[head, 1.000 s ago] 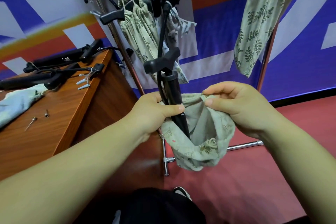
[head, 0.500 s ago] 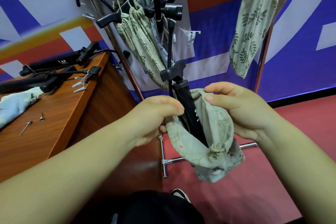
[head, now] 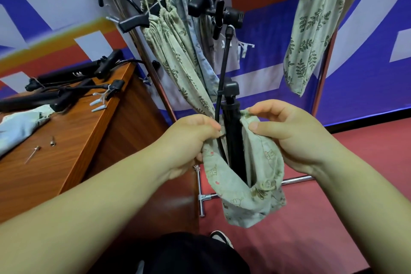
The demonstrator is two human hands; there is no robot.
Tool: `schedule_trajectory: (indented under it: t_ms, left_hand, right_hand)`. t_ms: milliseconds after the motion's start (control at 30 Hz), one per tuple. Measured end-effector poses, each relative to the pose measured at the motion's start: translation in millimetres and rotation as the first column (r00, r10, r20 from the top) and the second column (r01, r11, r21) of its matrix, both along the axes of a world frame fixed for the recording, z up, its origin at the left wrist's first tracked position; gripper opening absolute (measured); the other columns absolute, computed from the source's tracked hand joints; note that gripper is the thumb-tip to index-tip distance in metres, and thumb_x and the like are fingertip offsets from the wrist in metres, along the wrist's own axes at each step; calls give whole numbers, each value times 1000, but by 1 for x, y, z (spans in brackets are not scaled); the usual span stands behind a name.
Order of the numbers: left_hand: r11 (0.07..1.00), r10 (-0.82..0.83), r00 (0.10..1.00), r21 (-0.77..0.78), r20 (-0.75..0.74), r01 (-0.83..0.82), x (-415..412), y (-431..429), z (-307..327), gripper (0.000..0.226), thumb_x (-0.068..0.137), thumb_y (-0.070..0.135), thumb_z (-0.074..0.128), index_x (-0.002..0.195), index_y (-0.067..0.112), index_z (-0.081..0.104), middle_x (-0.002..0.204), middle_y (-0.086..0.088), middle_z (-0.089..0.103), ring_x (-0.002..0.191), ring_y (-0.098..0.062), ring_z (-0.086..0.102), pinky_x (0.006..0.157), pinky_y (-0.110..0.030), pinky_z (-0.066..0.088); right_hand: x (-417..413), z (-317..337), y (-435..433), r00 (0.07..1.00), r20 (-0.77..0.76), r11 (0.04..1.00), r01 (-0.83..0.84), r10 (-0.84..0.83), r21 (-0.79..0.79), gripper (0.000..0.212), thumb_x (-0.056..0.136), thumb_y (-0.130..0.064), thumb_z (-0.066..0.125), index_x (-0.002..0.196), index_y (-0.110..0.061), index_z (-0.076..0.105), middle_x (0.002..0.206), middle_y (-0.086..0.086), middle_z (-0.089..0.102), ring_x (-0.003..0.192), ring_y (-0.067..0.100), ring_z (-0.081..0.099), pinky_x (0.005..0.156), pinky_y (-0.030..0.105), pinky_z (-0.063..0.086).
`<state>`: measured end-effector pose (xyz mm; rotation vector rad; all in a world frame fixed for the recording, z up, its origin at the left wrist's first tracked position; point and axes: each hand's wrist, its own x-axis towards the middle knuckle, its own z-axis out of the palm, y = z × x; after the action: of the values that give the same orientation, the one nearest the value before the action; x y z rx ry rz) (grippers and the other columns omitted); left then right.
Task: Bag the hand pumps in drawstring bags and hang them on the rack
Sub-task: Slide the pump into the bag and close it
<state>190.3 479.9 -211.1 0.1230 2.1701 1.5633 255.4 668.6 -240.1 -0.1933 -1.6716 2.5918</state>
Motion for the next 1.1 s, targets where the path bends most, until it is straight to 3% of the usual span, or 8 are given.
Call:
schedule_trajectory:
  t_ms: [267, 400, 467, 567, 700, 800, 933, 1100]
  left_hand:
    - [995, -7, 990, -93, 140, 20, -4, -6, -4, 15, 93, 5, 55, 88, 12, 67, 53, 1, 37, 42, -10, 26, 46, -21, 22]
    - [986, -85, 995, -139, 60, 93, -6, -9, -5, 17, 95, 4, 56, 94, 14, 70, 54, 2, 45, 44, -10, 34, 45, -22, 28]
    - [984, -141, 990, -108, 3, 140, -5, -10, -4, 16, 97, 3, 56, 93, 15, 67, 59, 2, 45, 46, -8, 34, 43, -22, 30]
    - [979, -201, 979, -31, -22, 200, -3, -8, -3, 22, 98, -1, 50, 90, 16, 61, 56, 5, 41, 47, -8, 27, 43, -22, 25]
    - [967, -243, 969, 66, -32, 245, -3, -7, -3, 19, 94, 1, 50, 89, 15, 60, 59, -1, 35, 52, -13, 20, 44, -23, 22]
    - [969, -223, 975, 107, -24, 224, -4, -7, -3, 14, 84, 6, 53, 82, 17, 62, 59, -2, 33, 51, -12, 20, 43, -21, 23]
    - [974, -200, 980, 111, -1, 199, -2, -5, -1, 18, 88, -2, 50, 83, 15, 55, 59, -3, 31, 55, -12, 17, 44, -20, 20]
    - [984, -159, 987, 80, 9, 158, 0, -3, 1, 26, 97, -9, 42, 86, 12, 52, 58, -2, 31, 53, -11, 20, 45, -20, 19]
  right_hand:
    - [1, 0, -3, 999, -26, 992, -32, 29, -125, 34, 88, 16, 55, 89, -14, 70, 115, 5, 72, 86, 20, 71, 78, 32, 60]
    - [2, -3, -3, 998, -53, 995, -20, 25, 93, 32, 88, 13, 61, 95, -17, 71, 121, 0, 72, 101, 25, 72, 89, 40, 59]
    - [1, -5, -2, 1000, -22, 989, -9, 13, 150, 29, 86, 11, 66, 97, -15, 70, 120, 2, 71, 97, 25, 72, 90, 42, 59]
    - [-1, -7, -1, 998, 46, 994, -41, 36, 101, 31, 84, 12, 67, 97, -15, 70, 110, 8, 69, 83, 22, 71, 79, 38, 60]
    - [-2, -10, 0, 971, 68, 974, -228, 228, -9, 37, 73, 11, 75, 98, -16, 77, 103, 16, 70, 90, 26, 69, 91, 42, 56]
    - [-1, -11, 1, 947, 15, 945, -320, 322, -67, 46, 70, 7, 68, 111, -14, 76, 112, 22, 70, 101, 31, 69, 95, 42, 55]
    - [-2, -15, 2, 927, 6, 924, -373, 375, -85, 58, 73, 7, 65, 127, -13, 68, 132, 22, 63, 120, 38, 63, 98, 44, 54]
    - [-2, -14, 1, 930, -20, 928, -367, 367, -66, 56, 71, 11, 72, 121, -15, 71, 119, 14, 72, 107, 30, 70, 86, 36, 60]
